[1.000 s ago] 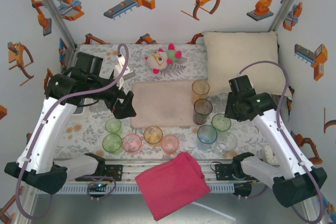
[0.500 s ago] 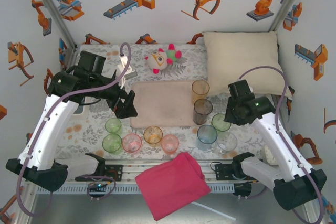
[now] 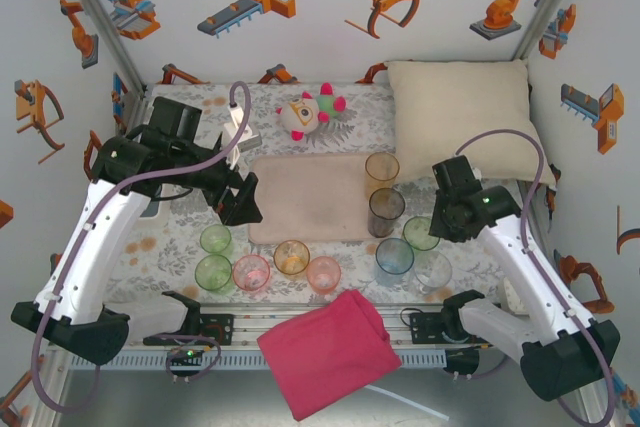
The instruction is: Place the glasses into the tray
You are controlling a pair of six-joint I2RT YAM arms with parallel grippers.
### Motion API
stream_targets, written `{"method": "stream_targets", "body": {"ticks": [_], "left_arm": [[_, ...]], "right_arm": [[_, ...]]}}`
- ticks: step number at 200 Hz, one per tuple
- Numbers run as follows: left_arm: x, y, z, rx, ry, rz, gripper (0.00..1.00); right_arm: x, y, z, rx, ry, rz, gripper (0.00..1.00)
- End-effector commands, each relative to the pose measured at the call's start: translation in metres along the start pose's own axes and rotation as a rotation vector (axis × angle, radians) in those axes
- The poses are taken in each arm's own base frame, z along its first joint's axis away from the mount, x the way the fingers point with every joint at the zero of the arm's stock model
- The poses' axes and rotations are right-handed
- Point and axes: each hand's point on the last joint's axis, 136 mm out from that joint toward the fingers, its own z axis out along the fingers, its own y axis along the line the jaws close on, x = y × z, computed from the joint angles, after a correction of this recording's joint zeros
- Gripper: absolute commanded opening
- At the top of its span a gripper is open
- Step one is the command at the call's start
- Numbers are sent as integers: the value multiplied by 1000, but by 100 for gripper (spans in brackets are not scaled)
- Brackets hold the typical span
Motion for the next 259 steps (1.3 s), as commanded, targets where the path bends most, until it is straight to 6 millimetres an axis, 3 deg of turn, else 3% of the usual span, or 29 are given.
{"method": "stream_targets", "body": {"ticks": [1, 163, 259], "left_arm": [[-3, -4, -2, 14, -1, 18, 97], [-5, -2, -2, 9, -1, 15, 97], [-6, -3, -4, 4, -6, 17, 97]], "right_arm": [[-5, -4, 1, 26, -30, 20, 31], [-11, -2, 10, 51, -31, 4, 14], [-18, -3, 1, 48, -58, -9, 0]]}}
